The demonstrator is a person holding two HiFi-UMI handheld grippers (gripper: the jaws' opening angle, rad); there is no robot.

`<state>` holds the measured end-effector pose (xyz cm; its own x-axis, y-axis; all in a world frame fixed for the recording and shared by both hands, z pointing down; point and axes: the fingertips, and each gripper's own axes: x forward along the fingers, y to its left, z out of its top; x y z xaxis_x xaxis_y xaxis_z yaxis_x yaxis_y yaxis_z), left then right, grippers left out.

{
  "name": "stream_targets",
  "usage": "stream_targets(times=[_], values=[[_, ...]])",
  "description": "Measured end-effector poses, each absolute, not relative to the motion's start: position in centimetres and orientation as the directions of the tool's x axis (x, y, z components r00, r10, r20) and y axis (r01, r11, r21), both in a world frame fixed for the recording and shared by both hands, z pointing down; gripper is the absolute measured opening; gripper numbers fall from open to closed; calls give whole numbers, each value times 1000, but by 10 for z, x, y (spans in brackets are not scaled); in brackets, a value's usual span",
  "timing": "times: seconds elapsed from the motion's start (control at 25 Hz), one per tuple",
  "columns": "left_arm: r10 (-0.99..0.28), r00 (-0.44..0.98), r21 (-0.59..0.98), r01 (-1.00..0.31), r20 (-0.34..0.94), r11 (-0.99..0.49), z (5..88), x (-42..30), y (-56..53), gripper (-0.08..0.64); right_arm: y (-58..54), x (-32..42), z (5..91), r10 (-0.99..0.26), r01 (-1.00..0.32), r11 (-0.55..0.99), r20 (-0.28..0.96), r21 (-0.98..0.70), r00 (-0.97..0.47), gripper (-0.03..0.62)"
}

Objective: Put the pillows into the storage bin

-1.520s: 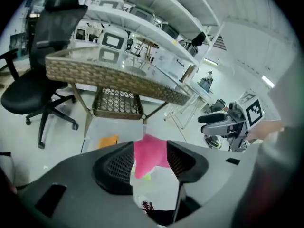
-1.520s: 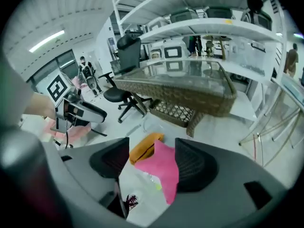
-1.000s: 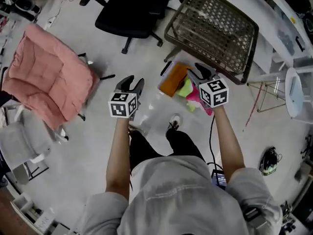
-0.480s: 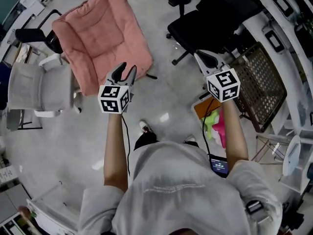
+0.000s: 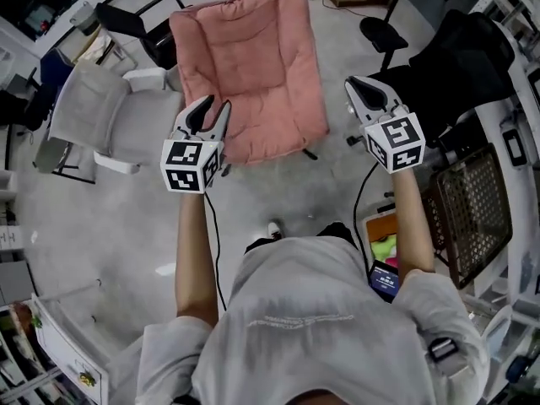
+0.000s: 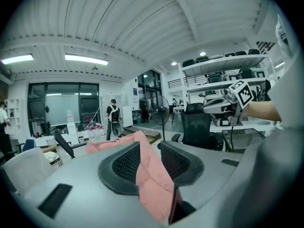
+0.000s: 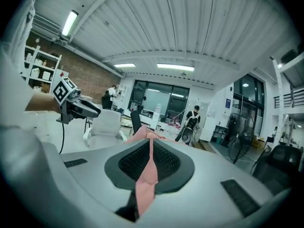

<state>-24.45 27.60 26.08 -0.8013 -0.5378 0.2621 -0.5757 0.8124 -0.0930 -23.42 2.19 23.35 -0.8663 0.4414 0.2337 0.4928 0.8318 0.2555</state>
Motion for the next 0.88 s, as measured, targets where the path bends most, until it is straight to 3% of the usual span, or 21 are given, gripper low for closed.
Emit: stream_targets(times=[0.2,0.36,0.48,0.88], values=[[-425,-882,-235,-465,203,854,233,-257,293,128,44,-271,209,522,545,794,155,269,-838,40],[-355,-927,-204,-373,123,905,213,-260,288,45,43,-289,200,577,591,755,142,283,-804,38],[-307,-947,-220,-320,90,922,201,-265,278,20,35,-303,192,612,620,723,133,306,-780,37],[-324,-946,-275,-319,27,907,166,-287,236,15,9,-335,159,628,604,706,68,371,-775,34]])
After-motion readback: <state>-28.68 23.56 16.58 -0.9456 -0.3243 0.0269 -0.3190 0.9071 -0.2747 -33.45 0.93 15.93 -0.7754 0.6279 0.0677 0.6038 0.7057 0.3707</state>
